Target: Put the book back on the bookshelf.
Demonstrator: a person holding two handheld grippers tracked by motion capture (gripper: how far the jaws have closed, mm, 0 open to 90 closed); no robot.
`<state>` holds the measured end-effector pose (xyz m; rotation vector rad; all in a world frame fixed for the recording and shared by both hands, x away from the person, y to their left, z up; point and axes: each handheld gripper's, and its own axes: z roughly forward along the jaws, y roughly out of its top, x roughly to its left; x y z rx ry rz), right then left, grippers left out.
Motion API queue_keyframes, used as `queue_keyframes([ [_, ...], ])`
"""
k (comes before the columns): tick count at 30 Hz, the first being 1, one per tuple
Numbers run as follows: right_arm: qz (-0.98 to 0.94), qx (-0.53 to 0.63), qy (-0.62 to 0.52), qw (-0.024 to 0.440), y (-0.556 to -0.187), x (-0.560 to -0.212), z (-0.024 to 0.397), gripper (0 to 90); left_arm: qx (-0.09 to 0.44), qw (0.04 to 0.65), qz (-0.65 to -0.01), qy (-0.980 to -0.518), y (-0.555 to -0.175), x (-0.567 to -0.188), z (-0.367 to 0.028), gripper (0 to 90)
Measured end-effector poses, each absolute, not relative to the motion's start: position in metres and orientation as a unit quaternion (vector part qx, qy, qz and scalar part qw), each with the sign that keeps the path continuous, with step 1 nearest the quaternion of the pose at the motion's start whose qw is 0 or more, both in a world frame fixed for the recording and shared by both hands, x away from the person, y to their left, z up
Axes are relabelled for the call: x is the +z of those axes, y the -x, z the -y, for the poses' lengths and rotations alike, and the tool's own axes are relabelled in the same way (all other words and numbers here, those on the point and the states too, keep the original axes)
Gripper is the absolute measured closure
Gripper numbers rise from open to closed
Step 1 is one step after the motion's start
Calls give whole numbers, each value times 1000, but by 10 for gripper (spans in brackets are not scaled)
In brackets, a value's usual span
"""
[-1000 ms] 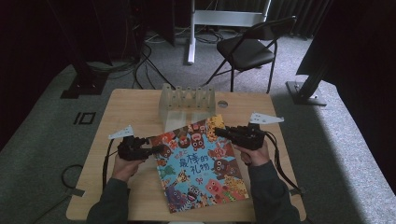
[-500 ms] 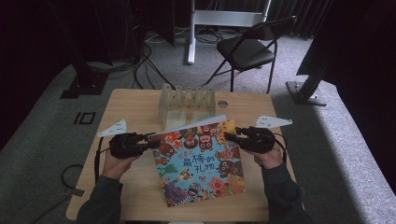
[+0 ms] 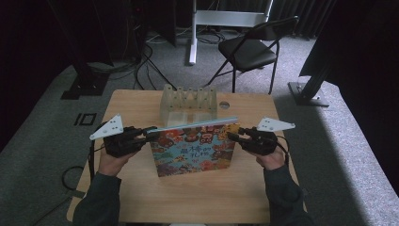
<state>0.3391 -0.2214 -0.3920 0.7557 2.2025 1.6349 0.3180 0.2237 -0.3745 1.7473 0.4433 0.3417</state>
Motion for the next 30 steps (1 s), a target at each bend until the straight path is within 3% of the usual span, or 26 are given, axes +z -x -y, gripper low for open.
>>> queue_keyframes([
  [6,-765,572,-256,147,-338,-393,222,646,140,621,-186,-748,-315,-381,-227,731],
  [9,-765,575,-253,142,-337,-394,224,645,141,622,-186,-748,-312,-384,-224,654],
  [14,-764,575,-256,142,-336,-394,226,643,138,624,-187,-746,-310,-386,-225,626],
  [21,-762,576,-260,141,-335,-396,231,632,138,628,-181,-744,-308,-390,-224,671],
  [30,-762,575,-265,138,-336,-399,234,622,141,627,-173,-747,-306,-390,-219,666],
])
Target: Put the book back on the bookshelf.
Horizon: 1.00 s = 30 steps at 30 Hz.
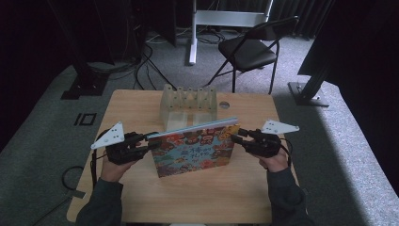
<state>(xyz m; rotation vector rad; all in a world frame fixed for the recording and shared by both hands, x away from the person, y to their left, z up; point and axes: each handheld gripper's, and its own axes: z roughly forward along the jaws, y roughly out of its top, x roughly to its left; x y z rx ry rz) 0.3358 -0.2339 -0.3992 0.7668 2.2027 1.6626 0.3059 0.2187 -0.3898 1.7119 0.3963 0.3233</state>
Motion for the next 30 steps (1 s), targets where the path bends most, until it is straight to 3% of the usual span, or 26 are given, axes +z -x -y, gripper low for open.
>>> queue_keyframes([
  [17,-759,577,-271,132,-335,-402,240,611,153,634,-166,-739,-306,-387,-211,618],
  [30,-759,578,-272,129,-335,-405,241,610,149,634,-160,-742,-307,-388,-201,638],
])
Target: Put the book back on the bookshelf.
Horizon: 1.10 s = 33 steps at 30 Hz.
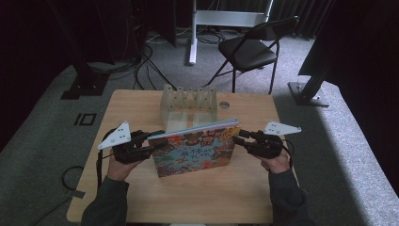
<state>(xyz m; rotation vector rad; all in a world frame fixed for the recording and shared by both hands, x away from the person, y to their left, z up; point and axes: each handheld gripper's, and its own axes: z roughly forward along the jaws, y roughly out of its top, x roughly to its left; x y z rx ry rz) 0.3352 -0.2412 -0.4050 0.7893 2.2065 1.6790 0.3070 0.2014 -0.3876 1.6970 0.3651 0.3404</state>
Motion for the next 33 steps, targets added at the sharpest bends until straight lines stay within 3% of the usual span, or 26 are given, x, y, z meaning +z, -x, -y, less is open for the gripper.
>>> queue_keyframes([
  [33,-755,579,-284,123,-335,-414,250,603,144,636,-144,-744,-314,-396,-188,697],
])
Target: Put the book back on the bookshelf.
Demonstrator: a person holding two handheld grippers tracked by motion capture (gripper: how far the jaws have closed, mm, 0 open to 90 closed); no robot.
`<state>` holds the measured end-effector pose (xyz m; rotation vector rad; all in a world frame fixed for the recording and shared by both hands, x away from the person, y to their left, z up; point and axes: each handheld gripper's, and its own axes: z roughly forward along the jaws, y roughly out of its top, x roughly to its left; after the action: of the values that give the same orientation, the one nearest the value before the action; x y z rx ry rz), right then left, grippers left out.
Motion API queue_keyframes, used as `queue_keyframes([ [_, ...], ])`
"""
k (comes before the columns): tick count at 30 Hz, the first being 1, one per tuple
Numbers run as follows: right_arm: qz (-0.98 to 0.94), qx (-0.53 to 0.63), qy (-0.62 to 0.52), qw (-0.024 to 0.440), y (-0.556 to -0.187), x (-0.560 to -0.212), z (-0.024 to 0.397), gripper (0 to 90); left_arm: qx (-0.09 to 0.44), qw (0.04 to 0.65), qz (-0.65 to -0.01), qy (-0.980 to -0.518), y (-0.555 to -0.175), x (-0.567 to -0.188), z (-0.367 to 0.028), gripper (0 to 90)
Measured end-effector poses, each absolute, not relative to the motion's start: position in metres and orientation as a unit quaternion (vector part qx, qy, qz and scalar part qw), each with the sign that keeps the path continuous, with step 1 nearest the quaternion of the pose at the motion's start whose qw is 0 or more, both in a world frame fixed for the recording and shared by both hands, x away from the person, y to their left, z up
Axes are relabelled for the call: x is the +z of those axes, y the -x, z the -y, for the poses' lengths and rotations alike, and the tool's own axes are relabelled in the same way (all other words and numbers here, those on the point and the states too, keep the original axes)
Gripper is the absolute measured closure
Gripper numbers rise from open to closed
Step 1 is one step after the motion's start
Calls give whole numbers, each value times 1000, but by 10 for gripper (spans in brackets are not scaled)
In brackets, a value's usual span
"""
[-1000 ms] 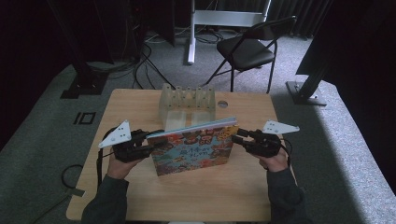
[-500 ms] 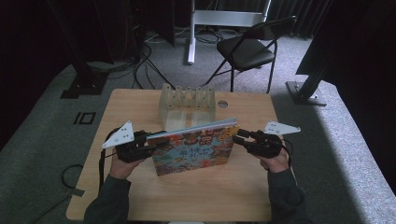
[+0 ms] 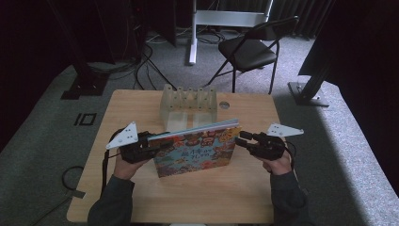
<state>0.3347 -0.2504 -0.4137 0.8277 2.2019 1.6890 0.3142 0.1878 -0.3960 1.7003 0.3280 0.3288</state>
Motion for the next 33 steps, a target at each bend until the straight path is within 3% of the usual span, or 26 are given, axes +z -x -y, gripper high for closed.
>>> queue_keyframes([
  [14,-752,579,-292,122,-334,-417,255,603,152,634,-122,-748,-304,-396,-183,792],
  [33,-754,569,-303,126,-334,-425,261,603,145,661,-135,-724,-303,-404,-181,786],
])
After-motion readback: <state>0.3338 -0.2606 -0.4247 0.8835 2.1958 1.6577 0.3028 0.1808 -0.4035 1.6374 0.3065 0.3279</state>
